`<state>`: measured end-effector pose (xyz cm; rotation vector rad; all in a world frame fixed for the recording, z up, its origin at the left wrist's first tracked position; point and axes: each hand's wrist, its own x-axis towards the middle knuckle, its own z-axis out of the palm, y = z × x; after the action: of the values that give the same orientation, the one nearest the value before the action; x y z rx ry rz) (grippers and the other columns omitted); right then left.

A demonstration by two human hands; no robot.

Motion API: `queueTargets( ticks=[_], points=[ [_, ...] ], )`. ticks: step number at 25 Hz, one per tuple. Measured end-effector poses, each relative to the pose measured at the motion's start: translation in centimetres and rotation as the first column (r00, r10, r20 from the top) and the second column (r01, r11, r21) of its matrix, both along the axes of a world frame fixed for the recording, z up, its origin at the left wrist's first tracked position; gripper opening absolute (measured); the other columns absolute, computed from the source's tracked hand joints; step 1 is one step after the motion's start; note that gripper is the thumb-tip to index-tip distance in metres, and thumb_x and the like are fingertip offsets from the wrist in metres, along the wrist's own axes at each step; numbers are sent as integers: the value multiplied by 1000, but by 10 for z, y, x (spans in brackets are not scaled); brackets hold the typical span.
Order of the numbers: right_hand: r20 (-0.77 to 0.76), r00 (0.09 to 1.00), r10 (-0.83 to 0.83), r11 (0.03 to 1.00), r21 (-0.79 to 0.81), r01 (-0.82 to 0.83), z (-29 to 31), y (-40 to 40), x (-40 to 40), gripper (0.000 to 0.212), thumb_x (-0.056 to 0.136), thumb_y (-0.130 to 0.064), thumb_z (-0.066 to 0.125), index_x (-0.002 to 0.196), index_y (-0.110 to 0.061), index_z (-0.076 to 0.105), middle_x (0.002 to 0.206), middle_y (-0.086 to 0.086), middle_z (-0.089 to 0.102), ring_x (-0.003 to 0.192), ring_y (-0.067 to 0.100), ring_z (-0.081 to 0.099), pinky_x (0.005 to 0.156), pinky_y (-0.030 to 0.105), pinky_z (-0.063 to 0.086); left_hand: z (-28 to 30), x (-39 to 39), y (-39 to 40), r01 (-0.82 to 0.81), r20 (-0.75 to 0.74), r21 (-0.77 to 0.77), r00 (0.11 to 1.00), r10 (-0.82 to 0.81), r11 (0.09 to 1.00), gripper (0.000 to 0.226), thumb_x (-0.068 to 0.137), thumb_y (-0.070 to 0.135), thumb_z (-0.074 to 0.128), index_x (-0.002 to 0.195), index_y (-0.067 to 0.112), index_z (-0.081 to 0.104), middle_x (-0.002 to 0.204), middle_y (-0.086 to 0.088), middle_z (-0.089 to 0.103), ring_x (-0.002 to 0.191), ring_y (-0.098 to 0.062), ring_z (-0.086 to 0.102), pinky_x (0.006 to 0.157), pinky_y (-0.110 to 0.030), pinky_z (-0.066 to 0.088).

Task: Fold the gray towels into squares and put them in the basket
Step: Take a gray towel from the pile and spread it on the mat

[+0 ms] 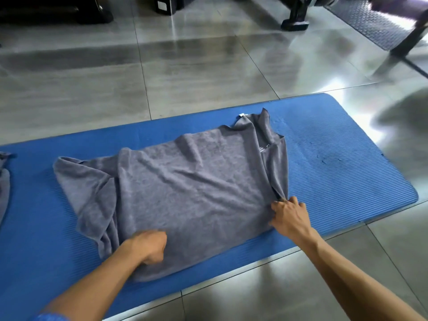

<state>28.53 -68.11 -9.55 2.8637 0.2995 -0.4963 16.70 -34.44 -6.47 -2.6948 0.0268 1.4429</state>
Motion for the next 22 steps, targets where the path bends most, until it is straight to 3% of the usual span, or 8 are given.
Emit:
queueTargets(
  ticks=[4,7,10,14,15,17,19,22],
  points=[
    [63,998,-16,996,87,11,-8,4,16,29,85,-26,51,110,-28,68,143,0,35,124,28,38,90,40,37,-17,27,-25,-44,292,-214,950,107,976,30,87,8,45,113,20,55,119,0,52,107,-23,53,83,-34,46],
    [145,988,-49,999,7,49,-7,-12,25,26,85,-27,52,105,-28,67,144,3,34,114,28,43,82,39,36,-31,28,-39,-23,286,-219,954,87,975,65,89,10,50,147,23,25,145,-3,27,127,-26,37,97,-38,44],
    [135,968,-213,974,111,199,-6,-37,33,20,84,-29,56,102,-29,65,143,4,33,113,31,42,82,42,38,-38,25,-46,-2,288,-127,957,39,992,86,90,15,56,156,23,0,158,-6,5,140,-28,21,107,-38,38],
    [175,891,-419,872,352,341,-7,-45,46,23,86,-21,58,107,-26,63,157,12,22,125,39,40,92,44,43,-34,30,-49,19,329,-118,944,21,993,80,91,16,55,154,23,7,157,-7,7,139,-27,23,107,-36,39],
    [143,874,-465,826,426,370,-8,-42,50,20,85,-16,57,104,-22,64,153,12,31,124,39,44,89,41,46,-31,34,-50,12,330,-126,943,31,992,74,91,14,54,152,23,13,156,-7,9,138,-27,24,106,-37,38],
    [22,895,-446,756,545,363,-12,-37,56,15,79,-5,56,84,-18,62,113,-1,52,112,36,54,73,32,43,-23,45,-54,-14,336,-146,940,63,989,61,90,11,51,144,23,26,156,-7,10,138,-27,25,106,-39,38],
    [-35,917,-397,761,546,350,-15,-38,56,11,75,-2,55,79,-11,59,96,-1,46,99,37,57,67,32,40,-20,55,-61,-10,334,-187,940,73,982,60,91,12,50,145,22,27,159,-6,5,143,-26,20,107,-40,37],
    [56,862,-505,789,435,434,-19,-53,44,15,82,-10,54,90,1,59,105,15,51,96,38,56,78,42,48,-22,58,-67,15,299,-200,953,47,980,68,93,17,52,151,24,18,160,-6,5,144,-26,19,109,-40,35]
  ],
)
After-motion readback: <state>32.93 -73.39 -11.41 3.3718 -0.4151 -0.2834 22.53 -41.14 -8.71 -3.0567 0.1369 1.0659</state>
